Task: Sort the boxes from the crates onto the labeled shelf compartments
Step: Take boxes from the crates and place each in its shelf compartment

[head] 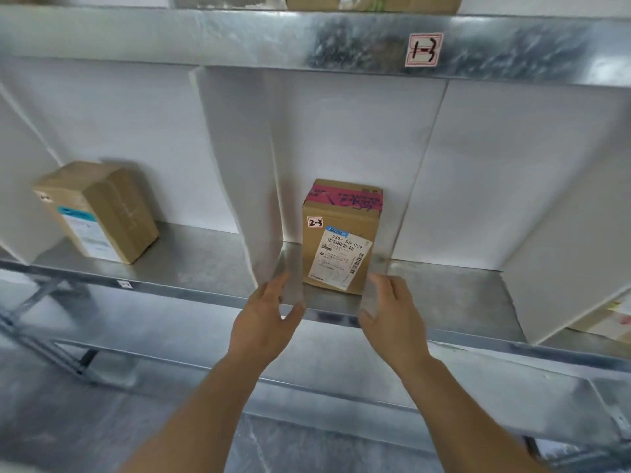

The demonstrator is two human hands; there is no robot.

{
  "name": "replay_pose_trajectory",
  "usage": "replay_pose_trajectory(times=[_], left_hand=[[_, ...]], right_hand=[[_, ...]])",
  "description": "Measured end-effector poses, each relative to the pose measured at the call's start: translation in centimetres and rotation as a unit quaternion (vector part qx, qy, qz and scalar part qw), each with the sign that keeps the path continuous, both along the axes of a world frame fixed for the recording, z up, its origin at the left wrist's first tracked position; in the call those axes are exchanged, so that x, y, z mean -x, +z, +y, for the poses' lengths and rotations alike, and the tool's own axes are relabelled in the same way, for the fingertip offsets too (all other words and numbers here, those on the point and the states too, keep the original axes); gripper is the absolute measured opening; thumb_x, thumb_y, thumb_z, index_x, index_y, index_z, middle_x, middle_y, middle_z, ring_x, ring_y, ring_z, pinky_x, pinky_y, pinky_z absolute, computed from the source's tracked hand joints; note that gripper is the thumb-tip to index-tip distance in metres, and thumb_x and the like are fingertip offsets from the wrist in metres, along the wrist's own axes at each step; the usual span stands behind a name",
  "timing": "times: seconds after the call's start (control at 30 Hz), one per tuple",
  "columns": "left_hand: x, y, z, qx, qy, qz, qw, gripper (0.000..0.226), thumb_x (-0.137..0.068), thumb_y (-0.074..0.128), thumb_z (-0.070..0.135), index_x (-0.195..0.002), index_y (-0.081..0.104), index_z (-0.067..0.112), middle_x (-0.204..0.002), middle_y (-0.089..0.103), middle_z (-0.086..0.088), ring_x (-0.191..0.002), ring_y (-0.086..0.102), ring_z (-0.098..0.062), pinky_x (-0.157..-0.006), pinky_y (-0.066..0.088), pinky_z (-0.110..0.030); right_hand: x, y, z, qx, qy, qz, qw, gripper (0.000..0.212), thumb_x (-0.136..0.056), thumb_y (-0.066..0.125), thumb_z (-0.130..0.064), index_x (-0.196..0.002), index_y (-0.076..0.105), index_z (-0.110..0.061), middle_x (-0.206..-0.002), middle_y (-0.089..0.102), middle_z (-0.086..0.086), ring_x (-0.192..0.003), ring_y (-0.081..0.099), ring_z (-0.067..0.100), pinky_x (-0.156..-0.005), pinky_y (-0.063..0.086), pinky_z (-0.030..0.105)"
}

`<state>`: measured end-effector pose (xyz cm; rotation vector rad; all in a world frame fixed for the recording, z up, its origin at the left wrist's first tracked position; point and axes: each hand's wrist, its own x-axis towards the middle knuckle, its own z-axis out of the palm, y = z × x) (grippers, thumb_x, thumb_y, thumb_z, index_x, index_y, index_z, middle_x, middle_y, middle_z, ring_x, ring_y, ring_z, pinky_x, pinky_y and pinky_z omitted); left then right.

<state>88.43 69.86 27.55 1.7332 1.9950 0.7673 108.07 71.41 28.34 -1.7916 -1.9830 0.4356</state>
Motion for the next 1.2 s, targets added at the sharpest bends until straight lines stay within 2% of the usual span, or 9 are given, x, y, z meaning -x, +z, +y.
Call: replay_pose_trajectory(times=[0.1, 0.17, 0.3, 0.4, 0.5, 0.6, 0.7, 0.97, 1.2], left_hand=[[0.3, 0.2, -3.8, -0.030, 0.070, 0.040, 0.996, 0.057, -0.087, 0.057, 0.052, -0.139, 0.042, 0.032, -0.134, 0.054, 0.005, -0.115, 0.055, -0.015, -0.093, 0.050, -0.035], [0.9, 0.0, -5.9, -0.035, 0.093, 0.066, 0.993, 0.058, -0.086, 0.060, 0.050, -0.137, 0.046, 0.027, -0.133, 0.055, 0.002, -0.117, 0.055, -0.019, -0.095, 0.049, -0.038], [3.3, -0.5, -9.6, -0.053, 0.130, 0.147, 0.979, 0.051, -0.079, 0.071, 0.041, -0.121, 0.062, 0.013, -0.110, 0.068, -0.010, -0.093, 0.065, -0.033, -0.076, 0.053, -0.043], [5.4, -0.4, -12.8, -0.038, 0.185, 0.167, 0.968, 0.054, -0.072, 0.066, 0.043, -0.115, 0.065, 0.011, -0.104, 0.069, -0.010, -0.091, 0.066, -0.035, -0.073, 0.053, -0.044], [7.4, -0.4, -15.8, -0.028, 0.253, 0.175, 0.951, 0.052, -0.075, 0.074, 0.039, -0.119, 0.063, 0.014, -0.111, 0.067, -0.008, -0.101, 0.062, -0.035, -0.081, 0.048, -0.045], [9.0, -0.3, -18.3, -0.012, 0.306, 0.165, 0.938, 0.057, -0.083, 0.066, 0.044, -0.132, 0.052, 0.021, -0.129, 0.057, -0.001, -0.119, 0.051, -0.026, -0.095, 0.038, -0.040], [10.9, -0.5, -20.5, -0.021, 0.337, 0.148, 0.929, 0.060, -0.086, 0.061, 0.047, -0.139, 0.044, 0.022, -0.138, 0.049, 0.003, -0.126, 0.044, -0.020, -0.103, 0.034, -0.036], [20.1, -1.0, -27.4, -0.012, 0.414, 0.133, 0.900, 0.064, -0.088, 0.054, 0.054, -0.142, 0.037, 0.025, -0.142, 0.043, 0.006, -0.129, 0.040, -0.016, -0.104, 0.032, -0.033], [31.5, -1.5, -35.8, 0.006, 0.499, 0.121, 0.858, 0.064, -0.087, 0.056, 0.052, -0.142, 0.039, 0.024, -0.142, 0.045, 0.004, -0.129, 0.042, -0.019, -0.103, 0.033, -0.036]], right_hand=[[2.0, 0.1, -2.5, -0.034, 0.055, -0.023, 0.998, 0.056, -0.090, 0.063, -0.029, -0.140, 0.037, -0.023, -0.143, 0.039, 0.002, -0.124, 0.047, 0.019, -0.095, 0.046, 0.026], [3.3, 0.5, -3.6, -0.037, 0.097, -0.042, 0.994, 0.054, -0.093, 0.059, -0.034, -0.141, 0.035, -0.025, -0.146, 0.035, -0.001, -0.130, 0.042, 0.018, -0.099, 0.042, 0.025], [5.9, 1.0, -4.8, -0.052, 0.177, -0.046, 0.982, 0.049, -0.095, 0.055, -0.034, -0.139, 0.038, -0.024, -0.141, 0.040, -0.001, -0.128, 0.040, 0.016, -0.094, 0.041, 0.021], [8.7, 0.7, -5.7, -0.051, 0.233, -0.039, 0.970, 0.049, -0.094, 0.056, -0.036, -0.138, 0.038, -0.024, -0.141, 0.040, 0.000, -0.125, 0.044, 0.015, -0.092, 0.043, 0.019], [11.7, 0.3, -6.9, -0.049, 0.280, -0.019, 0.959, 0.051, -0.091, 0.060, -0.038, -0.138, 0.043, -0.024, -0.142, 0.042, 0.000, -0.124, 0.046, 0.016, -0.094, 0.044, 0.023], [14.6, 0.1, -8.3, -0.048, 0.330, -0.017, 0.943, 0.051, -0.090, 0.061, -0.033, -0.137, 0.045, -0.022, -0.142, 0.041, 0.001, -0.125, 0.045, 0.019, -0.093, 0.044, 0.026], [17.6, 0.0, -9.6, -0.055, 0.376, -0.032, 0.925, 0.050, -0.089, 0.060, -0.028, -0.136, 0.046, -0.020, -0.141, 0.040, 0.002, -0.126, 0.043, 0.021, -0.090, 0.042, 0.028], [29.3, 1.1, -14.7, -0.074, 0.472, -0.062, 0.877, 0.050, -0.090, 0.057, -0.029, -0.137, 0.044, -0.019, -0.139, 0.039, 0.003, -0.125, 0.042, 0.023, -0.091, 0.041, 0.031], [43.7, 1.1, -21.8, -0.075, 0.553, -0.083, 0.826, 0.057, -0.090, 0.057, -0.034, -0.142, 0.040, -0.020, -0.143, 0.035, 0.002, -0.133, 0.035, 0.020, -0.101, 0.036, 0.030]])
